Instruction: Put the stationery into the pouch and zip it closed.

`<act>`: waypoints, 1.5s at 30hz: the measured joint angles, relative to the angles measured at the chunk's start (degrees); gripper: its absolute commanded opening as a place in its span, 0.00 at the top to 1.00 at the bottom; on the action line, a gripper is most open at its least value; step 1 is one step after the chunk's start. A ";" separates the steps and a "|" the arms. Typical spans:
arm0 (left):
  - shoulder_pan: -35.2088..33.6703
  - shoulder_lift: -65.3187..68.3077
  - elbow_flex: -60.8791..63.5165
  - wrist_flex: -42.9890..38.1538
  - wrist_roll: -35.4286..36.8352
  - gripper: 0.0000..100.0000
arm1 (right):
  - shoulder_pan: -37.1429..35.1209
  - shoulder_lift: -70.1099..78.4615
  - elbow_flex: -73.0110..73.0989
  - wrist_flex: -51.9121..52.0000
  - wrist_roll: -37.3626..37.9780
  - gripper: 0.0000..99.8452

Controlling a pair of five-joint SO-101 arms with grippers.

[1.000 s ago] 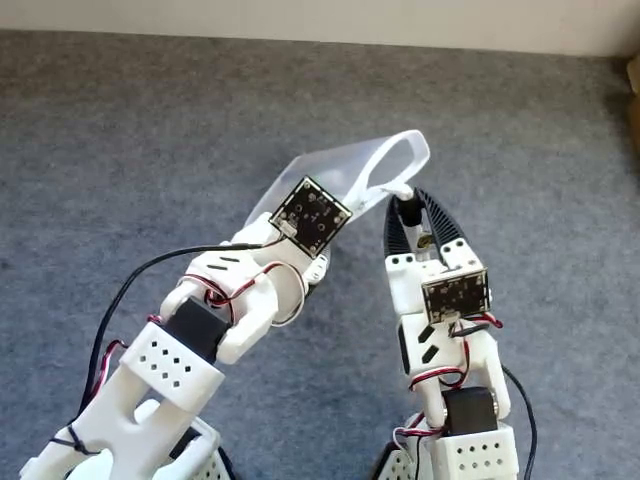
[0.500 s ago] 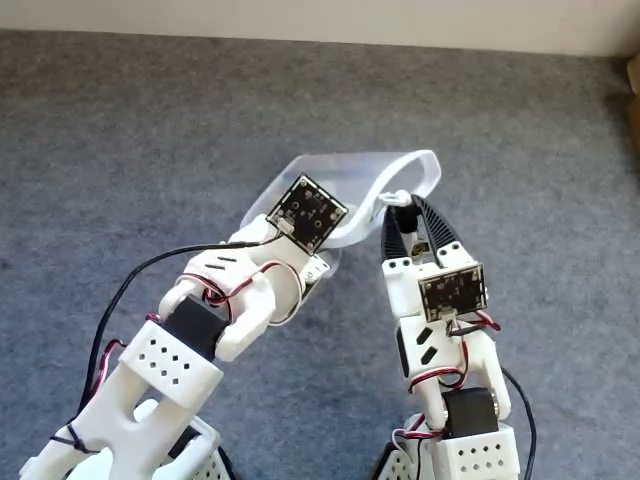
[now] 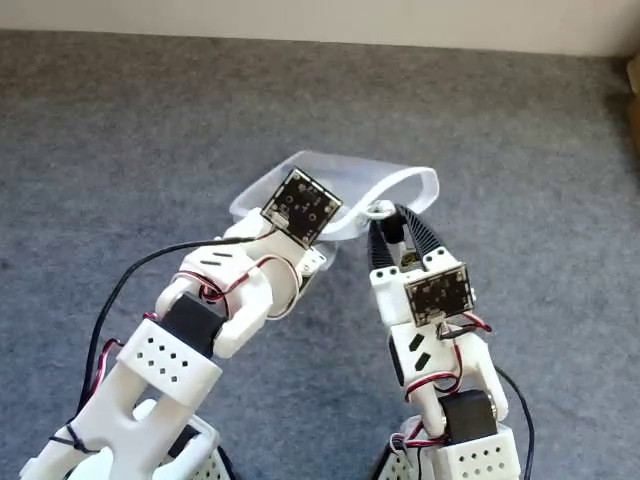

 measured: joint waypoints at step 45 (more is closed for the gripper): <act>2.73 0.09 1.76 -3.08 -0.09 0.92 | -8.00 -0.53 -0.44 5.54 1.85 1.00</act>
